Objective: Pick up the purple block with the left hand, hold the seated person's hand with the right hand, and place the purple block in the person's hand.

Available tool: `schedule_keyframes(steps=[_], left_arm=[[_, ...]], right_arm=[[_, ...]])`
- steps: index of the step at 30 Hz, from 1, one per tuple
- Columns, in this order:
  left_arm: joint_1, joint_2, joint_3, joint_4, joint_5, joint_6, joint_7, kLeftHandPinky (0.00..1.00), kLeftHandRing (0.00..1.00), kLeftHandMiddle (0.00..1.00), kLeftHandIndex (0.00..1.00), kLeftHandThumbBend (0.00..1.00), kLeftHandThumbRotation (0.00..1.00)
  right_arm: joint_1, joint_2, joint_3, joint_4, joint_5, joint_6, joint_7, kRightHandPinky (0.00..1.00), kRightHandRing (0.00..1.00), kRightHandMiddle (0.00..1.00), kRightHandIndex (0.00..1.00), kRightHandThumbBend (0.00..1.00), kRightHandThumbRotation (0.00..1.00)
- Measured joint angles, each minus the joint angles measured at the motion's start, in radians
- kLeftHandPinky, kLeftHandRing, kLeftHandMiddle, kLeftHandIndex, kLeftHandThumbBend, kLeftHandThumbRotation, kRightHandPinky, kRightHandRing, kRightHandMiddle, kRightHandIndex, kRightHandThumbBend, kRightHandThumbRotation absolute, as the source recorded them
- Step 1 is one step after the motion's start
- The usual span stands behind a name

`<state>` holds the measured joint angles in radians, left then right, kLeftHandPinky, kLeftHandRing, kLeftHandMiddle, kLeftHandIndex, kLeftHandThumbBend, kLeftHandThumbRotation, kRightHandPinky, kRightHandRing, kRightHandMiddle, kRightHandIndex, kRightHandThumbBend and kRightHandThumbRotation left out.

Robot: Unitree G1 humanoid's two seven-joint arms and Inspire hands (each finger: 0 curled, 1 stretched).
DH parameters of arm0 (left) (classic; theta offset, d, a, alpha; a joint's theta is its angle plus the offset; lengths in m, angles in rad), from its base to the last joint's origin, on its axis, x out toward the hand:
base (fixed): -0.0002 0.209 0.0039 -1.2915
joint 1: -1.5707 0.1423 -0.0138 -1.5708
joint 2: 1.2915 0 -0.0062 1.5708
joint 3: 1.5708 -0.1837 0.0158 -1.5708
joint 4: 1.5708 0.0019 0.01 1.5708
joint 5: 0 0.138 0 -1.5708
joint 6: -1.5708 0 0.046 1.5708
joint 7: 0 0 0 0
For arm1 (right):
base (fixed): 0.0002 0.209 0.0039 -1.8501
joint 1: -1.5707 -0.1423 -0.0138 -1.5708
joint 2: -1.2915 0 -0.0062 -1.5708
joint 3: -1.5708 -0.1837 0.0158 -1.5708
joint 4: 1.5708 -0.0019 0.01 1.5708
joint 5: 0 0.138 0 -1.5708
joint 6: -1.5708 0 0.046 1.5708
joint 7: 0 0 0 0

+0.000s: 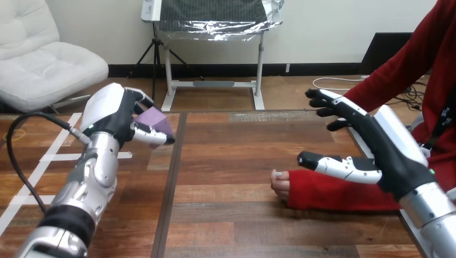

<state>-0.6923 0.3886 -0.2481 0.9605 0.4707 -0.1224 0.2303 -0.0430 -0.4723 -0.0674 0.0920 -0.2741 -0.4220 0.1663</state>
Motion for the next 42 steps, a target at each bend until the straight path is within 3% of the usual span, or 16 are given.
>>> schedule_keyframes(steps=[19,30,36,42], left_arm=[[0.147,0.001,0.070,-0.272,-0.036,0.021,-0.046,0.27,0.32,0.39,0.42,0.70,0.00],[0.190,0.003,0.090,-0.384,-0.037,0.069,-0.090,0.26,0.30,0.39,0.43,0.72,0.00],[0.194,0.003,0.105,-0.422,-0.039,0.089,-0.105,0.27,0.32,0.39,0.42,0.72,0.00],[0.194,0.003,0.118,-0.456,-0.042,0.096,-0.116,0.28,0.32,0.39,0.42,0.73,0.00]], right_arm=[[-0.056,-0.105,0.004,0.201,-0.055,-0.029,0.015,0.69,0.85,0.88,0.87,1.00,0.66],[-0.128,-0.180,0.042,0.311,-0.097,-0.030,0.101,0.74,0.87,0.91,0.90,1.00,0.60],[-0.175,-0.205,0.070,0.352,-0.114,-0.020,0.161,0.77,0.88,0.91,0.91,1.00,0.56],[-0.215,-0.216,0.098,0.386,-0.137,-0.015,0.186,0.76,0.87,0.90,0.90,1.00,0.50]])
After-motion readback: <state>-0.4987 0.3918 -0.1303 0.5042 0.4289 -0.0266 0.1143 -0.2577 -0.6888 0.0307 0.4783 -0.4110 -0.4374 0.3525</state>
